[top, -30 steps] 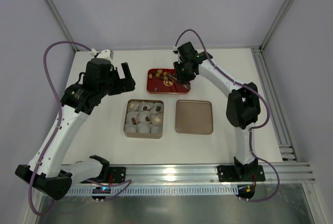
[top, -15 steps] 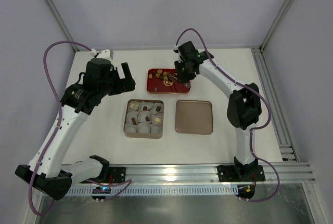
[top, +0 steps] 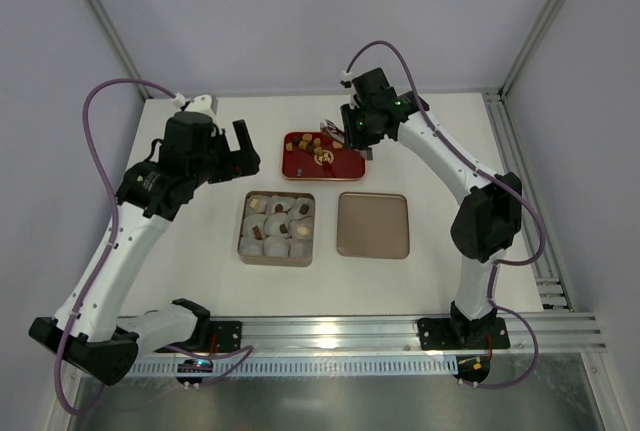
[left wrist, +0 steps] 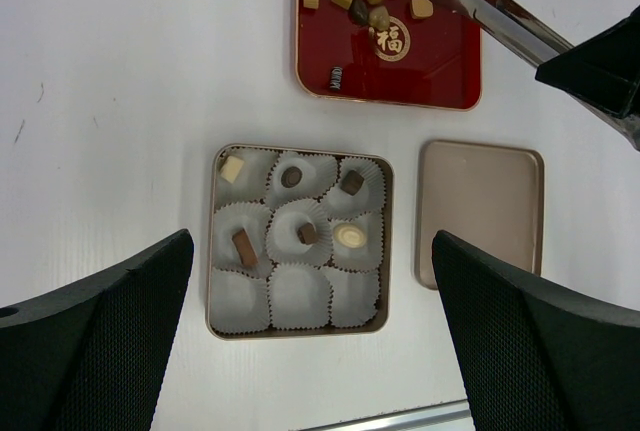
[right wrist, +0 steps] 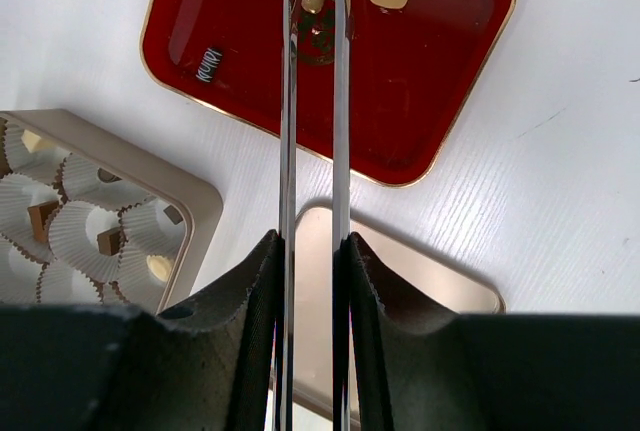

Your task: Pack the chocolate

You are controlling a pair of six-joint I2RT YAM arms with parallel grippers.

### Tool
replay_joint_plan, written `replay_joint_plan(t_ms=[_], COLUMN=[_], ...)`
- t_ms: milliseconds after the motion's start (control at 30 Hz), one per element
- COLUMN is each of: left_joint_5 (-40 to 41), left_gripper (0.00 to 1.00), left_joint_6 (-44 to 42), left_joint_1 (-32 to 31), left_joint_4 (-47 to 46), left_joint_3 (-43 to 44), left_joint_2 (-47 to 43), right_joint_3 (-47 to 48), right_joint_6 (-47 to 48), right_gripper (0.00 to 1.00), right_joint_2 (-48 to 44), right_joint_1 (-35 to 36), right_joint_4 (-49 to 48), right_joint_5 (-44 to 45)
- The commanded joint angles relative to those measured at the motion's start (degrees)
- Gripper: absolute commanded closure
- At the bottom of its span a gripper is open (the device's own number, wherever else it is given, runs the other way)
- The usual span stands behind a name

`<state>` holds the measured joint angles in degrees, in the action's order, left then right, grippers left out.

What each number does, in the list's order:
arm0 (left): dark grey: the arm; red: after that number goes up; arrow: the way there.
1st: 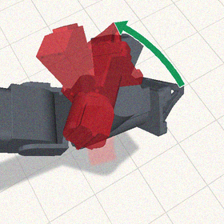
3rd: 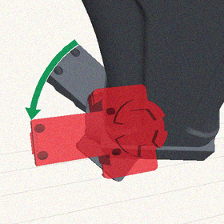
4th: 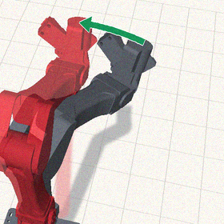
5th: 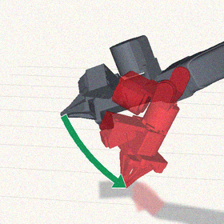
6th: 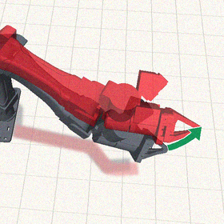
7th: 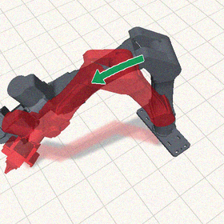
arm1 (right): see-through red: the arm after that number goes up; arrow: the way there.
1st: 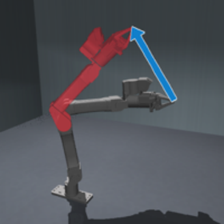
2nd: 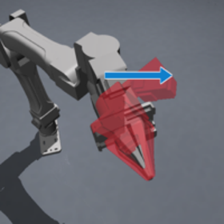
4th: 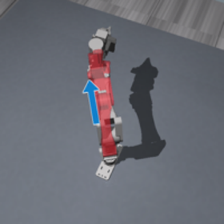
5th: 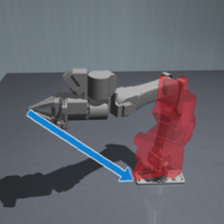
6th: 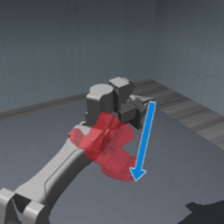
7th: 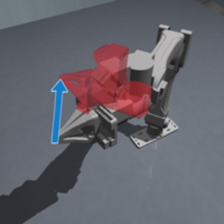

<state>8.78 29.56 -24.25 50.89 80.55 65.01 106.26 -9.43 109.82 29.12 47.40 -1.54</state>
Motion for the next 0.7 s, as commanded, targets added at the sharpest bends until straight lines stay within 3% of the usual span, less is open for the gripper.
replay_joint_plan(t_ms=[0, 267, 667], left_joint_5=[-0.2, 0.0, 0.5], left_gripper=[0.00, 0.01, 0.00], left_joint_6=[-0.6, -0.7, -1.1], left_joint_1=[0.3, 0.3, 0.3], left_joint_4=[-1.1, -1.1, -0.2], left_joint_3=[2.9, 3.6, 4.8], left_joint_2=[-1.4, -1.5, -1.7], right_joint_3=[-0.6, -5.9, -15.7], right_joint_6=[-1.2, -2.3, -6.2], right_gripper=[0.69, 0.69, 0.69], right_joint_2=[-5.1, -11.9, -17.4], right_joint_1=[0.0, 5.1, 24.0], right_joint_4=[-0.7, -1.7, -4.4], right_joint_5=[-1.2, -3.1, -3.3])
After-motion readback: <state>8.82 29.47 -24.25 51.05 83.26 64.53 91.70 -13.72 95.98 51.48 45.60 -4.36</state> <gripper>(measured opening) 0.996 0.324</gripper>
